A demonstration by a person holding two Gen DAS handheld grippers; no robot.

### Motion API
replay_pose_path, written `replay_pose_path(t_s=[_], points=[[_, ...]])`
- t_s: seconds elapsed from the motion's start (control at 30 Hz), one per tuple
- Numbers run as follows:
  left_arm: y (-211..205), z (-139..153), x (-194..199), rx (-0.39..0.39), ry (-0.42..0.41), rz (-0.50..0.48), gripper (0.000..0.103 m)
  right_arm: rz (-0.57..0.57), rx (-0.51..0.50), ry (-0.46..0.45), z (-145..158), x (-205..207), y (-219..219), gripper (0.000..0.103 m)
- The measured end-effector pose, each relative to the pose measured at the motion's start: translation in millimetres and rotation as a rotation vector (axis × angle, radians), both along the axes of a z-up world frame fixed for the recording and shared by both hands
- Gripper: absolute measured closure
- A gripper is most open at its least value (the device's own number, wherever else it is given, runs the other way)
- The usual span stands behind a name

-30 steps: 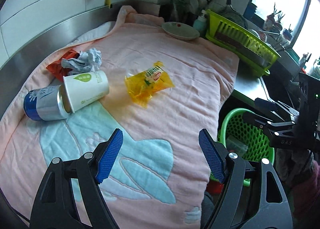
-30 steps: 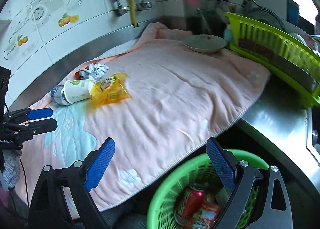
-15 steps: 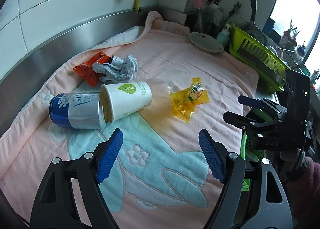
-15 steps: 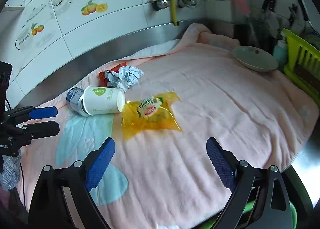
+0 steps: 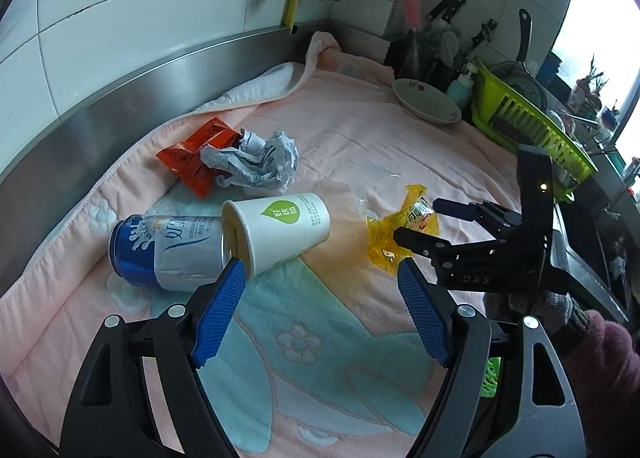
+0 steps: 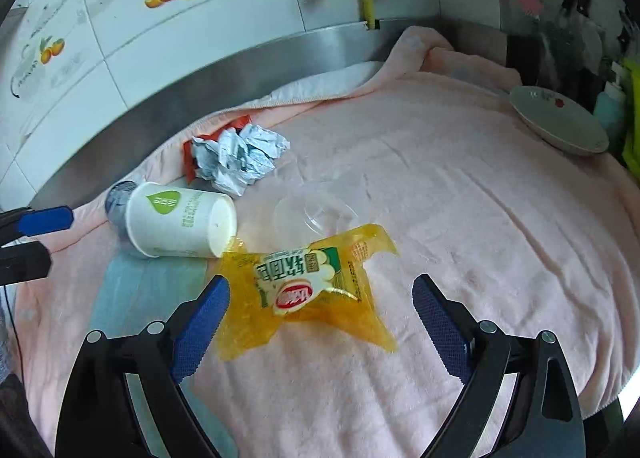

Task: Collect trash
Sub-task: 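Grasp the yellow snack wrapper with the right tool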

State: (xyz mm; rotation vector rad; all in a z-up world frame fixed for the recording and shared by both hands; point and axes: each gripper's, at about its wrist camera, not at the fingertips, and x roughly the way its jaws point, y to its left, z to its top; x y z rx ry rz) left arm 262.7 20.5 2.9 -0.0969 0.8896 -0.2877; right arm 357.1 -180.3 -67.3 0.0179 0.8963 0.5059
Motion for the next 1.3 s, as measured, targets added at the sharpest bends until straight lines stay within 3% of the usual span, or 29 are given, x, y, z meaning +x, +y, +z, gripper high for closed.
replay_pose_path(t_s=[0.13, 0.23, 0.63, 0.9, 1.03, 1.3], points=[[-3, 0, 9, -0.006, -0.001, 0.003, 0.026, 0.012, 0.003, 0.035, -14, 9, 5, 0.014], [-6, -2, 18, -0.006, 0.004, 0.010, 0.026, 0.019, 0.020, 0.045, -19, 10, 5, 0.023], [-23, -5, 39, -0.016, 0.013, 0.017, 0.026, 0.019, 0.117, 0.062, -21, 12, 4, 0.024], [-26, -9, 44, -0.024, 0.023, 0.025, 0.026, -0.016, 0.231, 0.104, -24, 15, -9, 0.048], [-29, -11, 48, -0.022, 0.030, 0.026, 0.026, -0.027, 0.231, 0.093, -21, 9, -11, 0.054], [-46, -14, 61, -0.038, 0.046, 0.030, 0.026, -0.035, 0.266, 0.070, -8, -23, -35, 0.056]])
